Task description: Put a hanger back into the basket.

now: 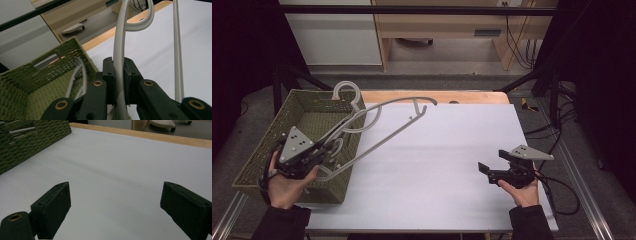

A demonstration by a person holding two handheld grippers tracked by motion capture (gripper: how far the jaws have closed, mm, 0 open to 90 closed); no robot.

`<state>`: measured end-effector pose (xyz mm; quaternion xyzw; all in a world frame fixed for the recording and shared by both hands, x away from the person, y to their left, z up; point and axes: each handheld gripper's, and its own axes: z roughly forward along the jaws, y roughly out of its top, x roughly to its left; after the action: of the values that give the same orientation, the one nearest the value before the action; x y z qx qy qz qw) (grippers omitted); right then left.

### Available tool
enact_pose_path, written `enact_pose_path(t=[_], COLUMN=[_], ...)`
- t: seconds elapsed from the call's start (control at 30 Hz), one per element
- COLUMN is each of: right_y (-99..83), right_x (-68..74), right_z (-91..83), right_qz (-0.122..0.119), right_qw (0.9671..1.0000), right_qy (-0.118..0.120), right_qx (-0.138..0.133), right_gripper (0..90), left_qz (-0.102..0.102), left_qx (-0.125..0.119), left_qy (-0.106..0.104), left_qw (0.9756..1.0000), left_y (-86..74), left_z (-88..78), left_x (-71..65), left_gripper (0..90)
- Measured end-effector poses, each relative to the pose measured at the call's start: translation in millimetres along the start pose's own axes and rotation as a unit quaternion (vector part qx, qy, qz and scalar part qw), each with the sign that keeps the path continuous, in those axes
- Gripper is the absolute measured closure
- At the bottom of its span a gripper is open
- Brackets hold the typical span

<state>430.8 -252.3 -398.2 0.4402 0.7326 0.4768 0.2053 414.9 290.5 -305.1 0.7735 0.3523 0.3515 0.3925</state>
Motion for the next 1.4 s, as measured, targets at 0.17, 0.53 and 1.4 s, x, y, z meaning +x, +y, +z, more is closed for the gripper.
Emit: enact_pose_path(t=[0.17,0.53,1.4], right_y=[0.3,0.3,-1.8], right_x=[-0.4,-0.4,0.5], right_z=[-0.5,-0.8,5.0], right_qz=[0.001,0.001,-0.006], right_qw=[1.0000,1.0000,0.9999], right_qy=[-0.004,-0.002,-0.005], right_qx=[0.001,-0.002,0.014], right_gripper=[9.0,6.5,5.5], left_qz=[-0.002,-0.034,-0.059], left_qx=[0.005,0.001,0.044], left_qy=[0.027,0.048,0.106], left_qw=[0.9996,0.9983,0.9916], left_y=[1.9,-8.0,-62.6], left_z=[-2.2,-3.9,-7.8], left_x=[27.2,75.9,144.2], left_gripper=[81.8,81.8,81.8])
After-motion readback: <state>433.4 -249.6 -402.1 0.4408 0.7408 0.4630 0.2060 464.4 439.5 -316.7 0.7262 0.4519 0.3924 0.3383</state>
